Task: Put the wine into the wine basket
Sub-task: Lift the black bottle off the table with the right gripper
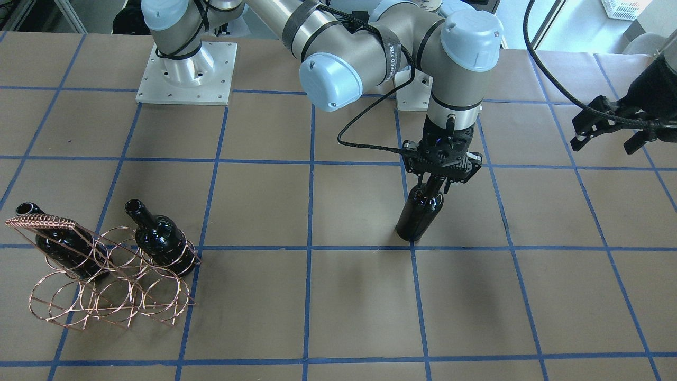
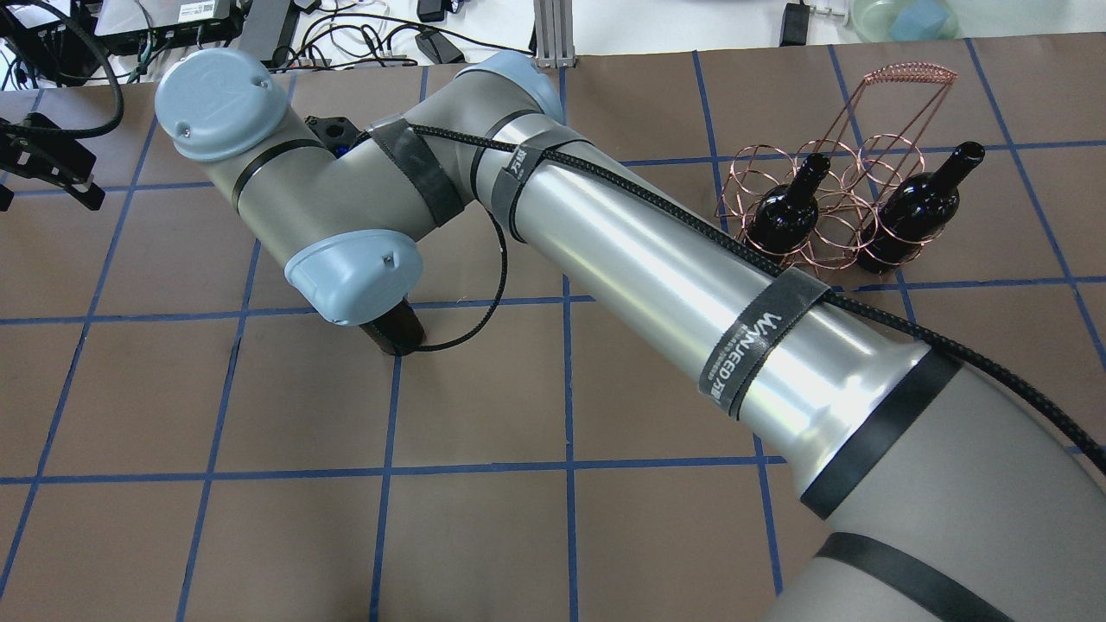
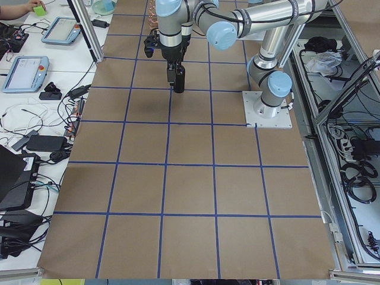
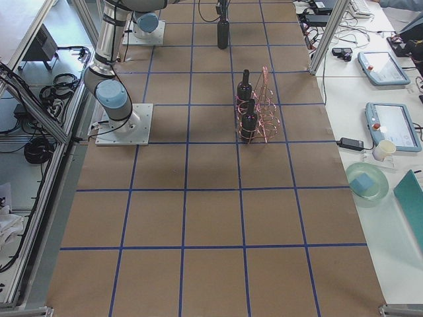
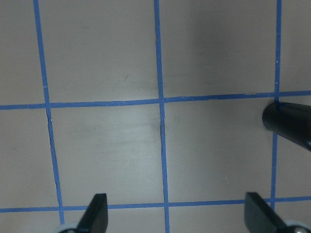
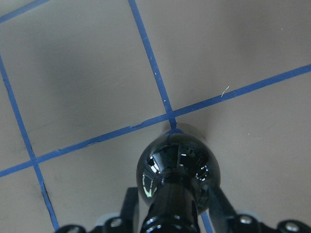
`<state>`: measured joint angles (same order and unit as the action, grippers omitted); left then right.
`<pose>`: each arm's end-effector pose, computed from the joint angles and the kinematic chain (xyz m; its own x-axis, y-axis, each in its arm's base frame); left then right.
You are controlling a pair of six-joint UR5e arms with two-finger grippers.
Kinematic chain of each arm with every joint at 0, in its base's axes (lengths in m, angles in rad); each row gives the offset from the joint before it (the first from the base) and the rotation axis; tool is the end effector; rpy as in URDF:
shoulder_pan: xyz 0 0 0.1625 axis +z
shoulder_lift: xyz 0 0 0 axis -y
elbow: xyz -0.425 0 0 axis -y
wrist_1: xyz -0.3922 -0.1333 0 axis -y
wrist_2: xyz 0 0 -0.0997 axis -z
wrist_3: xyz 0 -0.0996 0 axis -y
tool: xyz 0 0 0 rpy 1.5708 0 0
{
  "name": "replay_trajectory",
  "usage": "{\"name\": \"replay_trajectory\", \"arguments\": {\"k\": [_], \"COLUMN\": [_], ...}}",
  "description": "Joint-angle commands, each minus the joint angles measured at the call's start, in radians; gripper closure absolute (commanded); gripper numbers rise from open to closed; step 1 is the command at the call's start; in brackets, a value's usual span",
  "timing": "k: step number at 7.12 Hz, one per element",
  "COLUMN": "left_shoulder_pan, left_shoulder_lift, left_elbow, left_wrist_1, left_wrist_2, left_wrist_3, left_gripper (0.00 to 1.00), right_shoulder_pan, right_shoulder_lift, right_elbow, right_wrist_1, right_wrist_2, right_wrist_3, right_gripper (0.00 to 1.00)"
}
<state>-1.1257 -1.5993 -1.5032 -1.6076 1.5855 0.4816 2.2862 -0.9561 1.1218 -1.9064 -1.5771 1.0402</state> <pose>0.0980 -0.5116 0.5033 -0.9992 0.0365 -0.0141 0.0364 0.9993 0.0048 0.5901 -0.4769 0.3637 -0.9399 0.3102 -0.1427 0.3245 0.9415 -0.0909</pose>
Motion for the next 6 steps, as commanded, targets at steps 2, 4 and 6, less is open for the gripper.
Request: {"name": "replay_trajectory", "arguments": {"k": [2,4,6], "left_shoulder_pan": [0.006,0.007,0.011], "left_shoulder_lift": [0.005,0.005,0.006], "left_elbow": [-0.002,-0.012,-0.017], "left_wrist_1": [-0.003,-0.005,-0.003], "left_wrist_2": [0.004,0.002,0.001], "left_wrist_3": [0.008,0.009,0.011], "left_gripper": [0.00,0.00,0.00], "right_shoulder_pan": [-0.001,-0.002,-0.007], "right_shoulder_lift": [-0.001,-0.013,-0.044], "right_elbow": [0.003,0.003,0.003], "right_wrist_1": [0.004,0.006,0.038], "right_wrist_2": [0.000,0.002,0.008], "right_wrist_3": [-0.009,-0.011,-0.011], "right_gripper": [0.66,0.75,0.83]}}
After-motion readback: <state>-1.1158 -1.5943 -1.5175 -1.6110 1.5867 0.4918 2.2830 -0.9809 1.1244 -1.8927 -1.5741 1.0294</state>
